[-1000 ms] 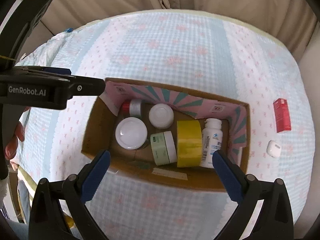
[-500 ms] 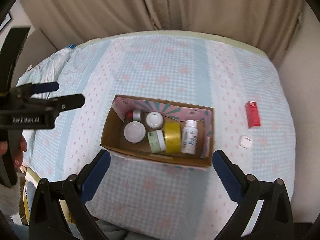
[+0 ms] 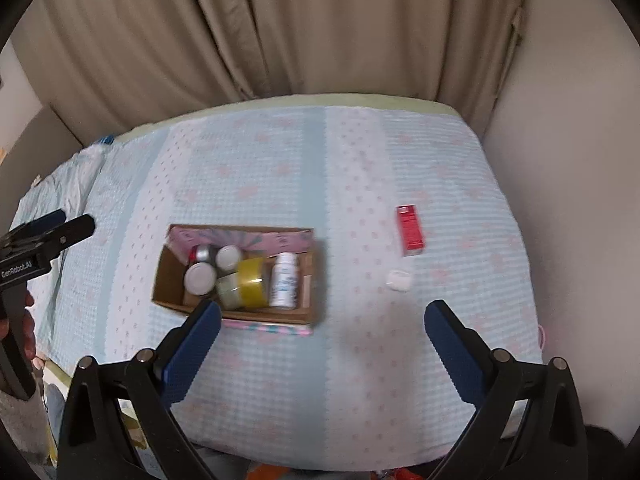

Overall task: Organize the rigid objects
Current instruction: 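Lift both tools away from the box toward the remaining items, then grasp the white earbud case with the left tool while the right tool grasps the red box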

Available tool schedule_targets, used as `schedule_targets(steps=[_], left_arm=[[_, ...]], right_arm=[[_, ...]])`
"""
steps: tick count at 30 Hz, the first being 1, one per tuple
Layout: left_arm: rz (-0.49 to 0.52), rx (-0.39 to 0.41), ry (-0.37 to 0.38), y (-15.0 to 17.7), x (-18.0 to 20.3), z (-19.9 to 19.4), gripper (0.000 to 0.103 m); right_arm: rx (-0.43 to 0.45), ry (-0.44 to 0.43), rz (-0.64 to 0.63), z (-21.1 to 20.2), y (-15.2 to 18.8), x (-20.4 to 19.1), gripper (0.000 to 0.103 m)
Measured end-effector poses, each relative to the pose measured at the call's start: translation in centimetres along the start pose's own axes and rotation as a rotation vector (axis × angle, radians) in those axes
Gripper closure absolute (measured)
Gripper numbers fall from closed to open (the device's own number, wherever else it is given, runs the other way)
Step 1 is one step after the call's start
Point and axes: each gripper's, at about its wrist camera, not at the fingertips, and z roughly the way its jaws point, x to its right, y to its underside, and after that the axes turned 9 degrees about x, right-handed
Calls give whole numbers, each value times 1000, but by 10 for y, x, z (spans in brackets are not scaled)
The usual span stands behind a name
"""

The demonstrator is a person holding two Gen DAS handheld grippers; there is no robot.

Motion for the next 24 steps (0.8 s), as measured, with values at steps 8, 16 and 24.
schedule_targets(steps=[8, 16, 24], left_arm=[[-95, 11, -63, 15, 107, 8, 0], [-65, -48, -82, 36, 198, 47, 0], [-8, -52, -75, 83, 261, 141, 0]], right_arm=[[63, -45, -21, -9, -12, 110, 1], [35, -99, -36, 24, -47, 177, 1], [-14, -96, 27, 108, -68, 201, 1]])
